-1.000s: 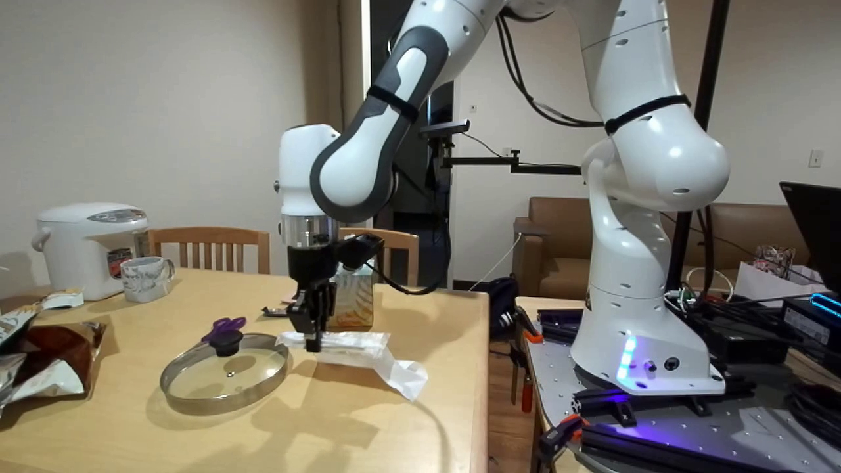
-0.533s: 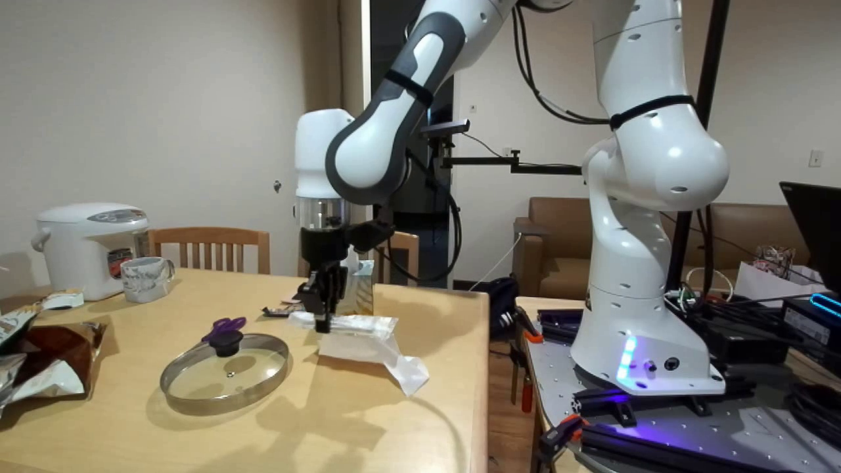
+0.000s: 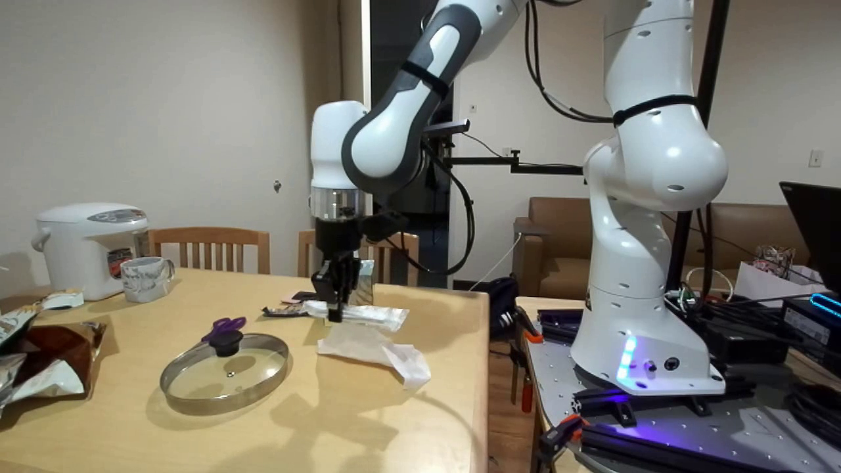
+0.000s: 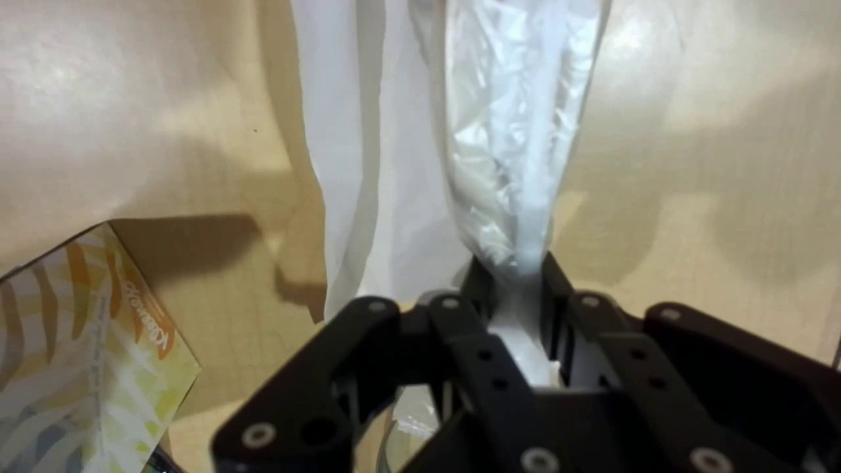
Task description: Put a tissue on the table then put the pack on the table on it
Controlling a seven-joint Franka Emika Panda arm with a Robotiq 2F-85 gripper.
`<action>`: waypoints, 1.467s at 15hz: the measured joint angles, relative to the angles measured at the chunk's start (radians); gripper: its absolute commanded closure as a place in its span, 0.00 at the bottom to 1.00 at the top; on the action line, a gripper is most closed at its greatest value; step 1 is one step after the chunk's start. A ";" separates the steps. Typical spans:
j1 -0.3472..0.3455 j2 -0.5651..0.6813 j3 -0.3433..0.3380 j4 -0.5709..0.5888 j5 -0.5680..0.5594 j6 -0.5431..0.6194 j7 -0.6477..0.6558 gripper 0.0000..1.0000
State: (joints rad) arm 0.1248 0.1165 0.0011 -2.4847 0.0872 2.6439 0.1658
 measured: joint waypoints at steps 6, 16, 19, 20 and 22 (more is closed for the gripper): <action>-0.040 -0.003 -0.001 -0.063 0.014 0.024 0.009 0.95; -0.070 -0.008 -0.001 -0.101 0.090 0.040 0.009 0.95; -0.076 -0.008 -0.002 -0.104 0.120 0.045 0.008 0.95; -0.079 -0.008 -0.002 -0.107 0.125 0.046 0.006 0.95; -0.087 -0.008 -0.002 -0.116 0.125 0.046 -0.001 0.95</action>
State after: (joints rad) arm 0.0378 0.1086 -0.0009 -2.6010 0.2123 2.6902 0.1648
